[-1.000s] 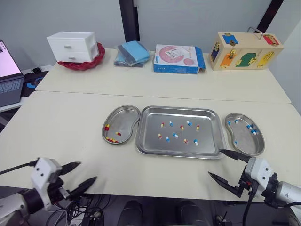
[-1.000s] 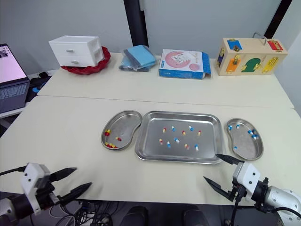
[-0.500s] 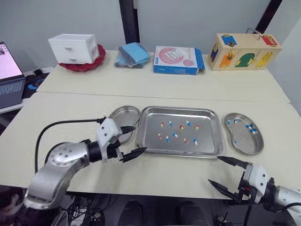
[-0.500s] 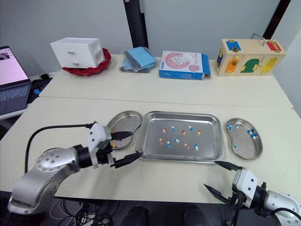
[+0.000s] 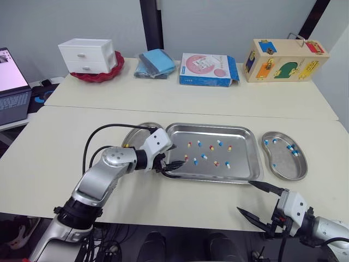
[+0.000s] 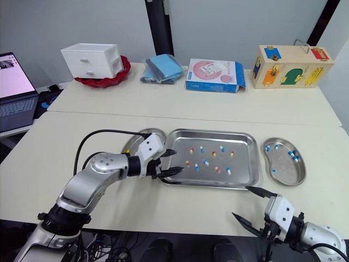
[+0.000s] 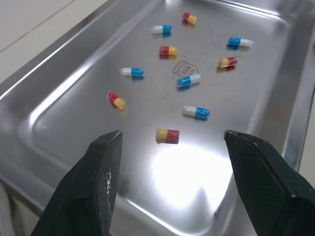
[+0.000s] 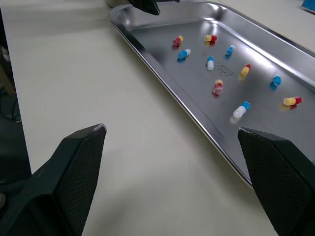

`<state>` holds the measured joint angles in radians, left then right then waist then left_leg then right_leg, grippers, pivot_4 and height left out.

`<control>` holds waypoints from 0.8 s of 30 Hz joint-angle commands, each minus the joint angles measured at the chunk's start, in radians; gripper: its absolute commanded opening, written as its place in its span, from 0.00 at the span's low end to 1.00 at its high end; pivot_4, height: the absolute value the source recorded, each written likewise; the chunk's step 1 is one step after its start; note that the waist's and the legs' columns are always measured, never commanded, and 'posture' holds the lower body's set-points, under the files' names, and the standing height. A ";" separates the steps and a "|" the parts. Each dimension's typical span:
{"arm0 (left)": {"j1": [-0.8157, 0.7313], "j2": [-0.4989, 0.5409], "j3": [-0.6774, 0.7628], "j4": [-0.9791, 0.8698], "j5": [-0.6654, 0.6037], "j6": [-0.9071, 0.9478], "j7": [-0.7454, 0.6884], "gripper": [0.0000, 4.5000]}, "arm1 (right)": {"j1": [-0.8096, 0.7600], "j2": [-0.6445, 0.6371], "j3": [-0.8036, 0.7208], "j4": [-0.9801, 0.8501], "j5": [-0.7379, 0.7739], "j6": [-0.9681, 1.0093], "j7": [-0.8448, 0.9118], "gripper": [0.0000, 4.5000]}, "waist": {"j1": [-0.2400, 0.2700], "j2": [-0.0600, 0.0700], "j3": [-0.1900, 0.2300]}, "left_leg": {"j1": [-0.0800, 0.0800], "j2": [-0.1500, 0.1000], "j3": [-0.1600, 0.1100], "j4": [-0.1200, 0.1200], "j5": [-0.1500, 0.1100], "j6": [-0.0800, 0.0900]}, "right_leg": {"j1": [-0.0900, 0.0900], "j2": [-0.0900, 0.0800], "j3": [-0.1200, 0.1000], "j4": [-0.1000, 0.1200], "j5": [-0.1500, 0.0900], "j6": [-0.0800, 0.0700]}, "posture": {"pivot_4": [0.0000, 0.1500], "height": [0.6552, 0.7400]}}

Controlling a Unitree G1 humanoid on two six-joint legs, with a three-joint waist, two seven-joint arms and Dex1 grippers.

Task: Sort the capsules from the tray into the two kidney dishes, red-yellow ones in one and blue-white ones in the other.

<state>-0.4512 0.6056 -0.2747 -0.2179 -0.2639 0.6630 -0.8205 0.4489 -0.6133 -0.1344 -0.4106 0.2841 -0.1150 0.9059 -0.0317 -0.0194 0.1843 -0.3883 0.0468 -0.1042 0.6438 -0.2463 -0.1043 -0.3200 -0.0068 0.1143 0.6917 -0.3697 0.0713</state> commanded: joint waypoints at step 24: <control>-0.154 -0.109 -0.138 0.210 0.130 0.039 -0.065 0.47 | 0.011 -0.014 0.003 -0.137 0.001 0.102 -0.072 1.00 | 0.001 0.000 0.000 | -0.003 0.000 -0.004 0.000 0.000 0.000 | 0.000 0.000 -0.004 -0.003 0.000 0.000 | 1.00 0.90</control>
<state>-0.5961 0.5025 -0.3906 -0.0158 -0.1472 0.7111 -0.8754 0.4585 -0.6190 -0.1321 -0.5077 0.2844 -0.0110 0.8408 -0.0303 -0.0193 0.1844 -0.3915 0.0463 -0.1081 0.6440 -0.2462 -0.1044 -0.3196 -0.0071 0.1102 0.6888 -0.3697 0.0713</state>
